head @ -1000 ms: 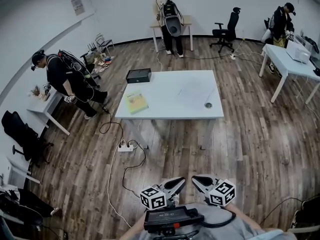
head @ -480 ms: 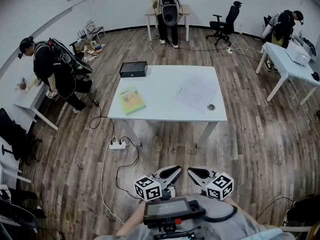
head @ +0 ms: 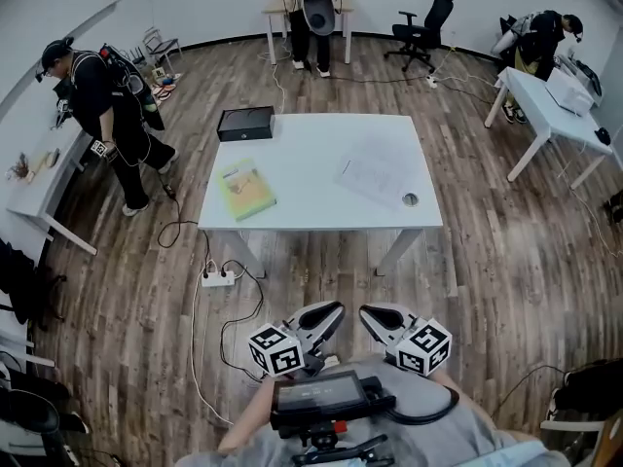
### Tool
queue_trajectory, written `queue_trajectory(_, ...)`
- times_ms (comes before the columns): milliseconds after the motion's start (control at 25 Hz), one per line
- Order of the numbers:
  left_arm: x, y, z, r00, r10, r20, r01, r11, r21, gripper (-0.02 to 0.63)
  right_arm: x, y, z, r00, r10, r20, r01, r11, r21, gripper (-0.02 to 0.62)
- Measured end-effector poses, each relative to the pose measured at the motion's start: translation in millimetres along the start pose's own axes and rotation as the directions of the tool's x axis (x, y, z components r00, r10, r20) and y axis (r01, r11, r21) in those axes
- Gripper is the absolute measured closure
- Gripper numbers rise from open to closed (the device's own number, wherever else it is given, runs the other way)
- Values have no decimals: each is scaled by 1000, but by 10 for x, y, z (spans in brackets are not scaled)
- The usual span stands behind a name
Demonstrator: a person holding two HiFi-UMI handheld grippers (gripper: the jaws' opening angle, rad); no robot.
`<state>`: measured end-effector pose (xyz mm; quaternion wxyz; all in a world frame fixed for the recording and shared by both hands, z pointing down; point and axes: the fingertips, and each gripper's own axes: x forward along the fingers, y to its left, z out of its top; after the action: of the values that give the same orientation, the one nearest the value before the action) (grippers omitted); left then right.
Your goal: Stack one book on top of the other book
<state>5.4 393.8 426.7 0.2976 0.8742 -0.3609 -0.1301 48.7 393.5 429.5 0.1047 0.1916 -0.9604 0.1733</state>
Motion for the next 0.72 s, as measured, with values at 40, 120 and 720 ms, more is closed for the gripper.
queue_trajectory(40,-18,32,19,1000,-4,2,5,1000,-4,568,34,17,6,1000,-2,-1,2,1000,-8,565)
queue_trajectory(120,-39,85,48,1000,-7,9,7,1000,-16,568,68,23,13,1000,-16,-4,16,1000,-16,565)
queue_trajectory(720,267,345,232,1000,-11,18,12,1000,-28,568,220,-421,182,999,-48,-5,48,999,9,565)
